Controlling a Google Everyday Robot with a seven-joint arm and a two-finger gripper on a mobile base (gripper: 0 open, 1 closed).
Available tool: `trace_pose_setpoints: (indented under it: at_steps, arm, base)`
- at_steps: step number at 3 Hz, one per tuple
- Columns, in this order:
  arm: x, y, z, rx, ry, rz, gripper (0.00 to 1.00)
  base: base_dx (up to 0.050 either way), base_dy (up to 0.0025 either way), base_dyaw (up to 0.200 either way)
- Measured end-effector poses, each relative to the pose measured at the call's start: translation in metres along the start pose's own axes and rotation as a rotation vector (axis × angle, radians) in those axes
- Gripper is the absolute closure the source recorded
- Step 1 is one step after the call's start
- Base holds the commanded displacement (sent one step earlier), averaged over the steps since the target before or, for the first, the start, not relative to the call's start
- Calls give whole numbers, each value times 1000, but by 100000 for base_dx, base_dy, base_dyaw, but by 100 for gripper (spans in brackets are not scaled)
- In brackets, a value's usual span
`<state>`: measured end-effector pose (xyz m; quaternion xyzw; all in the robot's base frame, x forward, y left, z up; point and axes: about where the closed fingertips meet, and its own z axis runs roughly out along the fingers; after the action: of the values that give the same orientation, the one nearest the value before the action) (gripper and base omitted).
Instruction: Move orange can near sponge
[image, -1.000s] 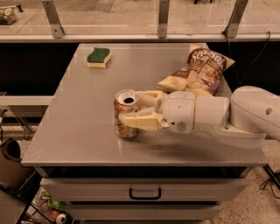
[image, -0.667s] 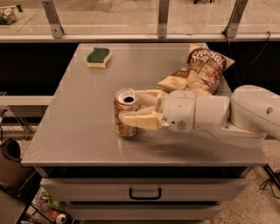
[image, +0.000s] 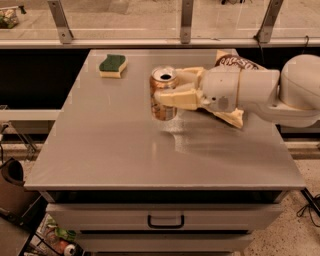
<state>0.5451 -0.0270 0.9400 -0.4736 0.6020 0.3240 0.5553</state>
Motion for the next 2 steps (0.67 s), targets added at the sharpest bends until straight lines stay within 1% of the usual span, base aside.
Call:
trace_pose_setpoints:
  at_steps: [1, 2]
  arm:
    - [-14, -65, -9, 98, 5, 23, 100]
    - [-21, -119, -1, 171, -19, 63, 100]
  base:
    - [0, 0, 0]
    - [0, 0, 0]
